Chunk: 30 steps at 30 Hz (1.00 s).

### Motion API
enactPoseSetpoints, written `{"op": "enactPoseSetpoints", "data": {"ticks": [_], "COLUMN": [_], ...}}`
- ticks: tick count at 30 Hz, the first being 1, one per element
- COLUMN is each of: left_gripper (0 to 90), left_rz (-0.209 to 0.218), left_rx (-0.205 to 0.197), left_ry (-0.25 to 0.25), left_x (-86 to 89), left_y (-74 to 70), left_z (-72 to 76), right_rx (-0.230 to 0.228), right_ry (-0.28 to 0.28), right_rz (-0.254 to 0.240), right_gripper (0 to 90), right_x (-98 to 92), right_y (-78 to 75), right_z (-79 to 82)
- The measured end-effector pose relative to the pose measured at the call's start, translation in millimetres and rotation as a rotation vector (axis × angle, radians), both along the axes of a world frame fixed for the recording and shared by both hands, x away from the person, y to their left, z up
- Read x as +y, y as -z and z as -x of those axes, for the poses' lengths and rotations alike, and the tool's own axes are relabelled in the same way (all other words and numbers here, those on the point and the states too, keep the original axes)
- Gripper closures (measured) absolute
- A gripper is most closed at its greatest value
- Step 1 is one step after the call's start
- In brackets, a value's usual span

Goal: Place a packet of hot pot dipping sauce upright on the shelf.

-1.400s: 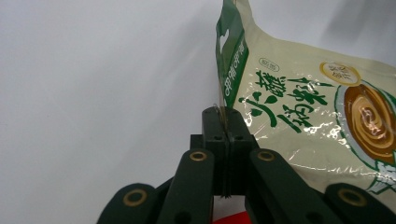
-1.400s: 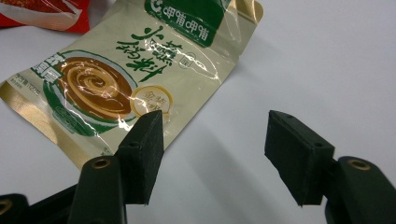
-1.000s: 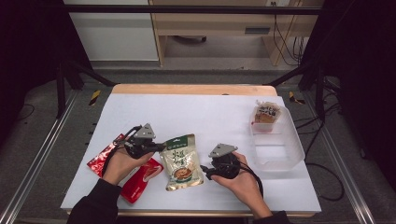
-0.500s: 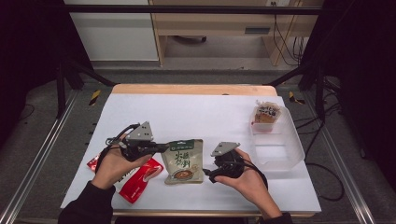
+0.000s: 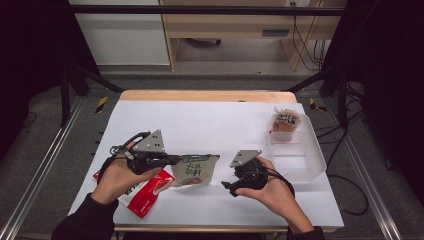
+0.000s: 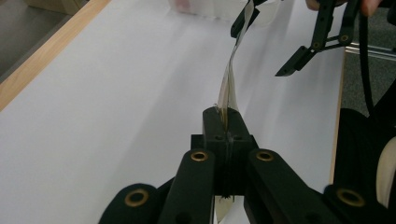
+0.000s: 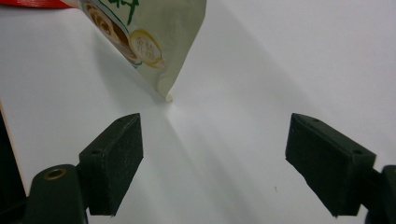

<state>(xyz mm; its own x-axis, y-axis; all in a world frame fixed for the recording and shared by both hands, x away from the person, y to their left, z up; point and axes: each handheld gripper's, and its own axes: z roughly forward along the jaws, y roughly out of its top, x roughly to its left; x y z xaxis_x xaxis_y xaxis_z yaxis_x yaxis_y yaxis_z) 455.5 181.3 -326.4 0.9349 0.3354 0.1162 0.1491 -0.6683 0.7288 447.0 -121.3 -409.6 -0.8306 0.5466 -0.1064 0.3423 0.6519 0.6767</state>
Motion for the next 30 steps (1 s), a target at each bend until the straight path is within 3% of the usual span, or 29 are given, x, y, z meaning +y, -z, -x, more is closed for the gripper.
{"op": "enactPoseSetpoints", "data": {"ticks": [9,15,19,30], "left_gripper": [90.0,90.0,90.0,90.0], "left_rz": [-0.008,0.013,0.012,0.021], "left_rx": [0.006,0.019,0.006,0.01], "left_ry": [0.005,0.01,0.013,0.038], "left_x": [-5.7,-7.9,-10.7,-14.0], "left_y": [-3.8,-3.5,-7.8,-13.4], "left_z": [-11.6,-15.9,-15.4,-17.0], "right_rx": [-0.001,-0.005,-0.019,-0.031], "right_ry": [-0.056,-0.096,-0.126,-0.179], "right_rz": [0.064,0.139,0.191,0.236], "right_gripper": [21.4,23.7,23.8,27.5], "right_x": [8.5,15.6,21.6,29.4], "right_y": [-28.1,-50.2,-64.7,-90.7], "right_z": [-8.3,-13.3,-15.1,-26.8]}}
